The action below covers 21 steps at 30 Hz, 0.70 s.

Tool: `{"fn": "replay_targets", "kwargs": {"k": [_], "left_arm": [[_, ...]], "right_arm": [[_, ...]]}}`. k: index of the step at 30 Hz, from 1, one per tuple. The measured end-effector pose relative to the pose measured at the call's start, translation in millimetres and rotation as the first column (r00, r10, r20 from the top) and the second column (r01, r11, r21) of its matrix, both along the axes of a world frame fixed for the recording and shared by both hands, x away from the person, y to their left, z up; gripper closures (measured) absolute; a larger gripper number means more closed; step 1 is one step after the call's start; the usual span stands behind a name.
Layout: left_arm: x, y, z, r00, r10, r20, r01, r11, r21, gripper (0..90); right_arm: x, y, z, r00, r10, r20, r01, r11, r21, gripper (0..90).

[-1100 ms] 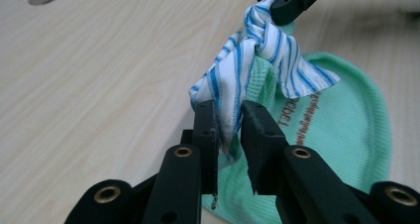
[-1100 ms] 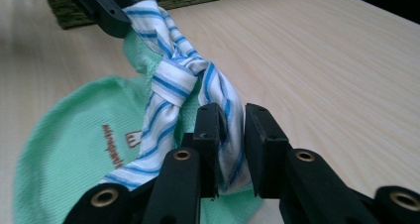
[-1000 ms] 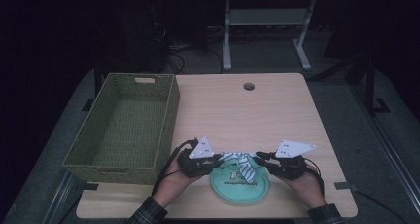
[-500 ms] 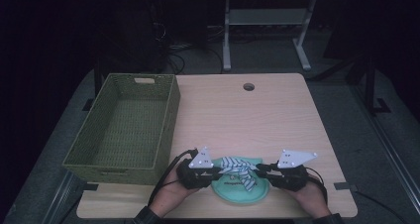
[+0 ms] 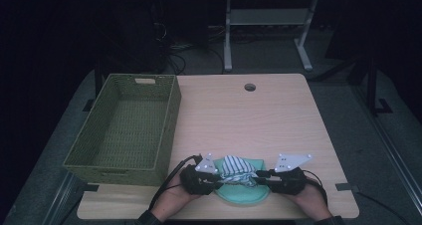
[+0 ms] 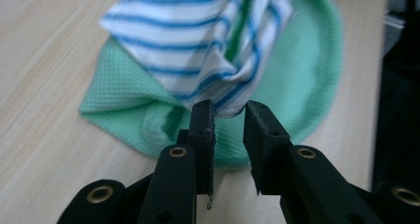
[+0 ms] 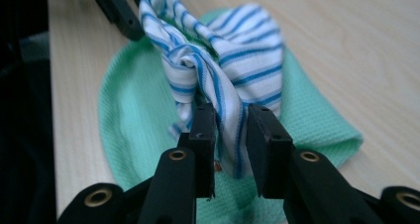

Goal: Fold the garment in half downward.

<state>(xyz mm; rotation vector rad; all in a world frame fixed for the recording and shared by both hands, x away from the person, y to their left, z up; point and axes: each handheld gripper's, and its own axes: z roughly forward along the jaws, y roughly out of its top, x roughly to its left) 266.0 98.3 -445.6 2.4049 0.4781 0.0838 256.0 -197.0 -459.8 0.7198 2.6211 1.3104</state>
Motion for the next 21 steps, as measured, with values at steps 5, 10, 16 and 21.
{"fn": "replay_targets", "kwargs": {"k": [5,10,16,21], "left_arm": [[18.3,-3.2,-2.5,0.9996,0.027,-0.005,-0.027,0.9996,-0.01,73.6],[34.1,-4.0,-4.3,0.998,0.062,0.017,-0.062,0.9981,-0.003,73.6],[46.8,2.3,9.2,0.9935,0.106,0.042,-0.105,0.9943,-0.02,72.0],[45.3,11.3,35.8,0.9922,0.113,0.052,-0.108,0.9898,-0.093,70.3]], "right_arm": [[11.2,2.1,-2.9,0.9999,-0.01,0.006,0.01,0.9998,-0.019,74.8],[25.8,8.1,-1.0,0.9981,-0.036,0.049,0.039,0.9979,-0.052,75.2],[39.8,11.3,2.8,0.9963,-0.054,0.067,0.057,0.9974,-0.044,69.0],[42.1,3.3,17.5,0.9982,-0.037,0.047,0.035,0.9983,0.047,60.1]]}}
